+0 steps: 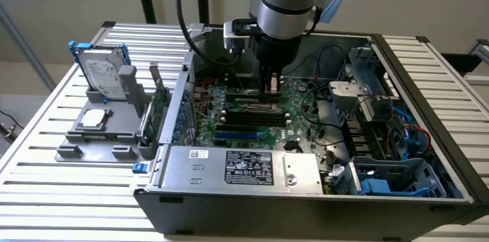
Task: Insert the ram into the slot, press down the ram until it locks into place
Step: 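Insert the ram into the slot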
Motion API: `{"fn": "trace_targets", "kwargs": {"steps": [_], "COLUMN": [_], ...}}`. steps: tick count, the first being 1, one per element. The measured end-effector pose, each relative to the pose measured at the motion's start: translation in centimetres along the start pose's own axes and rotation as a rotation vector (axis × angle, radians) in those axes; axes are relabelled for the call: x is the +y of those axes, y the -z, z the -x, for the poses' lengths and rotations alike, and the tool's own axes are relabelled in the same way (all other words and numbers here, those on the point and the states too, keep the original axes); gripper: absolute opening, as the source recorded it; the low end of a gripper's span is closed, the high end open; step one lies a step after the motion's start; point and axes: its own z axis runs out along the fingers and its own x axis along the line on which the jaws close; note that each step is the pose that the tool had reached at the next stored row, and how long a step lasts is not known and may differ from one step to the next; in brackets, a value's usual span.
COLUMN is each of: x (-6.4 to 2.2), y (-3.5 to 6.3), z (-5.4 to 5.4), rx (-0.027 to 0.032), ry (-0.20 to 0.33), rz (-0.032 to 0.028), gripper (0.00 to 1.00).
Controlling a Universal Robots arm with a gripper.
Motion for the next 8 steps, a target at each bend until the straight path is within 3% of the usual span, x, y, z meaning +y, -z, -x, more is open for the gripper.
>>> {"fn": "trace_targets", "kwargs": {"steps": [6,8], "x": [-0.02,-0.03], "y": [-0.49,-0.73], "z": [-0.11,-0.14], "rx": [0.0275,0.0339], "ry": [-0.001,-0.001], "rz": [0.0008,0.0009], "gripper": [0.13,0.13]}}
